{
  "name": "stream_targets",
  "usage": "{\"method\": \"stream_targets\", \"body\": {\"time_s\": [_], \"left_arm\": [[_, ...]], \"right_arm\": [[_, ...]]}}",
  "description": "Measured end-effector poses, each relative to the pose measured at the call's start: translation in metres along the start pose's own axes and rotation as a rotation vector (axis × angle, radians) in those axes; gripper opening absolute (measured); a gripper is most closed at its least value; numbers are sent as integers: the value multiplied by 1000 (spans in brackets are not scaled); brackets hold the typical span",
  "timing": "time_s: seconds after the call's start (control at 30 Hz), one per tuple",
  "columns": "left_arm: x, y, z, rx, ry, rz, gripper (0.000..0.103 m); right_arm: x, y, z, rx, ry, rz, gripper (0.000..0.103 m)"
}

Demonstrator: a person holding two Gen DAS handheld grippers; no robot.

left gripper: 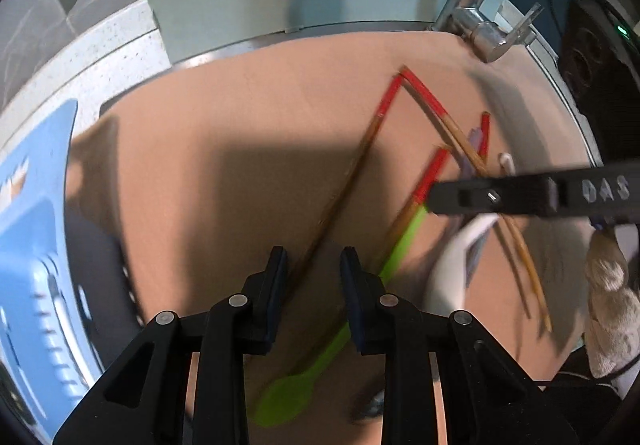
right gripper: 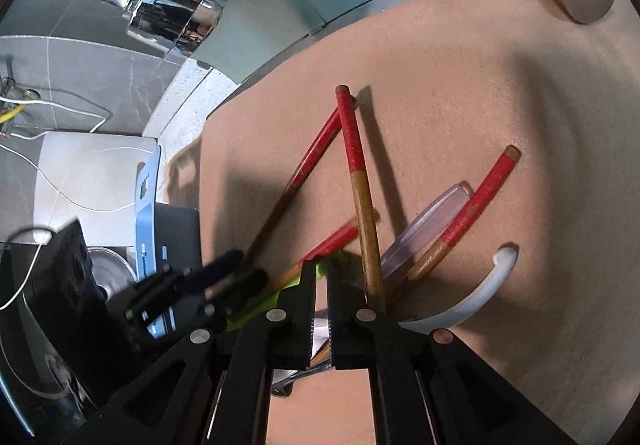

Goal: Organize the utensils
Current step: 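Close the left tool on a red-tipped wooden chopstick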

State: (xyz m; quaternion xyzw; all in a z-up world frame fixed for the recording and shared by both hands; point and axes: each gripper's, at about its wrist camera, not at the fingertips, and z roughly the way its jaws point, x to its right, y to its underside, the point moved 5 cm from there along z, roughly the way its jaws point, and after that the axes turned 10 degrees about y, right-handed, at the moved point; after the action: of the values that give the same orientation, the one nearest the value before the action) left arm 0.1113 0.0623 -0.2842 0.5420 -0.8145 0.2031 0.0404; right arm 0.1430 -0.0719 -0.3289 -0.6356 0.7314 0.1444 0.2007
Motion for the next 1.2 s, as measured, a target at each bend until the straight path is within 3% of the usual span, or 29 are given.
{"method": "stream_targets", "body": {"time_s": [0.23,0.4,0.63,0.8,0.9,1.2], "left_arm": [[11,20,-5,46,24,-68,24],[1,19,-10,66,-45,-69,24],[-3,13,-7,57,-71,-48,24],[6,4,4,36,-91,3,23],[4,3,3,34,-98,9,11],[-5,33,-8,22,-99,-23,6]], "right_arm": [[-3,1,-5,-6,11,-28,8],[-11,2,-21,28,-22,-51,8],[-24,1,-1,-26,-44,-18,9],[-29,4,18,-60,-2,1,8],[-35,4,21,-59,33,-18,9],[-43,-6,26,4,115,-45,8]]}}
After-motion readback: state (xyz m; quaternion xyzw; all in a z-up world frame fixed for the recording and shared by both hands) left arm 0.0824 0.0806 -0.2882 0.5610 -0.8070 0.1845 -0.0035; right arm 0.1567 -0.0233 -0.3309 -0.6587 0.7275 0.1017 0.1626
